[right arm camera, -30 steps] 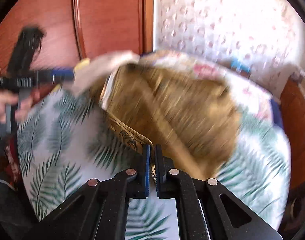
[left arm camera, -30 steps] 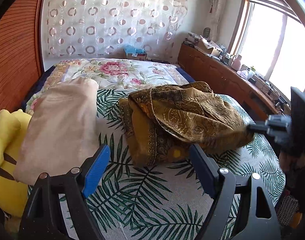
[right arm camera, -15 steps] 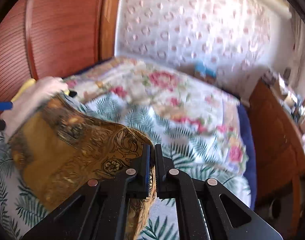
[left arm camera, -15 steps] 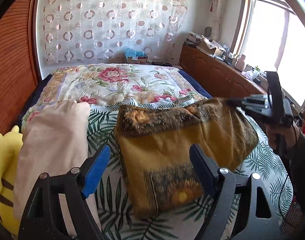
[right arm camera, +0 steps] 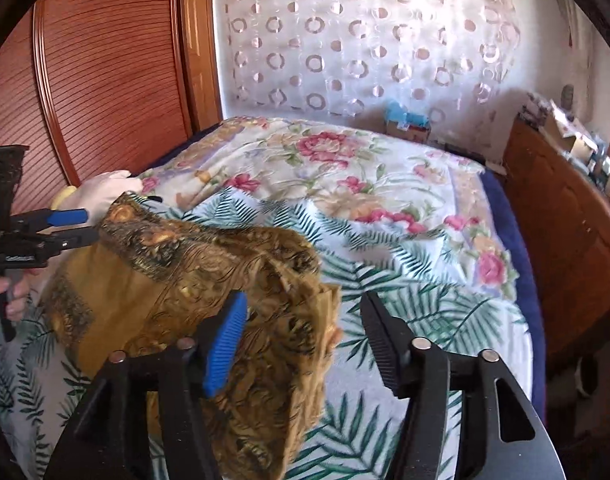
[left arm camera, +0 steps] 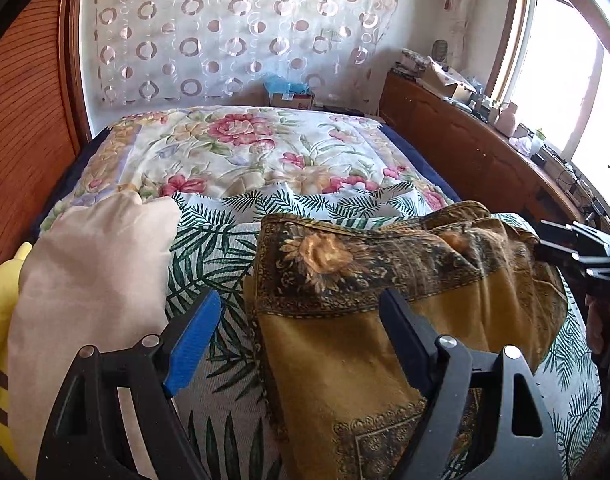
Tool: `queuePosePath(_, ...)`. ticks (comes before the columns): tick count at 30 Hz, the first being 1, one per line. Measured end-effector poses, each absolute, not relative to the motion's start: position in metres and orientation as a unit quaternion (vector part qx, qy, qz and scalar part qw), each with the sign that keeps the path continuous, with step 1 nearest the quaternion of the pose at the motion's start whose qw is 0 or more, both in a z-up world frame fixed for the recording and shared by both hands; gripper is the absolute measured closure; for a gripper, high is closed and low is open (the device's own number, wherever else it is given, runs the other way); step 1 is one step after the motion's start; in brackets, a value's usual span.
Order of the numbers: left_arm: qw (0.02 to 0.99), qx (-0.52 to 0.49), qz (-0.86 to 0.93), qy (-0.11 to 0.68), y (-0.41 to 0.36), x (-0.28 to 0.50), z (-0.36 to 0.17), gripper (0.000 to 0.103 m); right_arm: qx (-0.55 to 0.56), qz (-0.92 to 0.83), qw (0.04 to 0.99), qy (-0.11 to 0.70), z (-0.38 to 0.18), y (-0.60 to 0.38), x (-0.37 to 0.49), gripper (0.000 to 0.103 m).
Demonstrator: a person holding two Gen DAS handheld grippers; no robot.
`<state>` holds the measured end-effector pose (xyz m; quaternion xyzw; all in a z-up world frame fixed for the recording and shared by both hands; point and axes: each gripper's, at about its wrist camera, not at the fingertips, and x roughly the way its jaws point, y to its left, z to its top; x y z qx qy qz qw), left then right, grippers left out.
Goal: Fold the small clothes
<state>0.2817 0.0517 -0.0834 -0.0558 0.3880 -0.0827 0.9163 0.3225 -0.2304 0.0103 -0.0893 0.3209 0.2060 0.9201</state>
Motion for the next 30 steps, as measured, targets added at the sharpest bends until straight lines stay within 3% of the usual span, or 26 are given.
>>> queuePosePath(18,0.904,-0.066,-0.094,0.413,0.052,0.296,-0.101,0.021,-0.054,0.212,0.897,0.384,-0.023,-0.241,0.363,0.03)
queuePosePath(21,0.894,-0.087,-0.117,0.424,0.056,0.298,-0.105,0.037,-0.054,0.214,0.898,0.381,-0.022,-0.24,0.366,0.029)
queuePosePath(23,0.888,-0.101,-0.124,0.43,0.058,0.299,-0.108,0.047,-0.055,0.221,0.896,0.38,-0.023,-0.237,0.363,0.035)
queuePosePath(27,0.887,-0.103,-0.129,0.432,0.06,0.299,-0.107,0.061,-0.059,0.256,0.887,0.379,-0.027,-0.231,0.361,0.067)
queuePosePath(28,0.884,-0.111,-0.137,0.433,0.063,0.3,-0.108,0.08,-0.062,0.261,0.887,0.376,-0.027,-0.231,0.36,0.078)
queuePosePath(30,0.878,-0.127,-0.152,0.436,0.064,0.299,-0.108,0.091,-0.074,0.27,0.89,0.36,-0.023,-0.23,0.356,0.085)
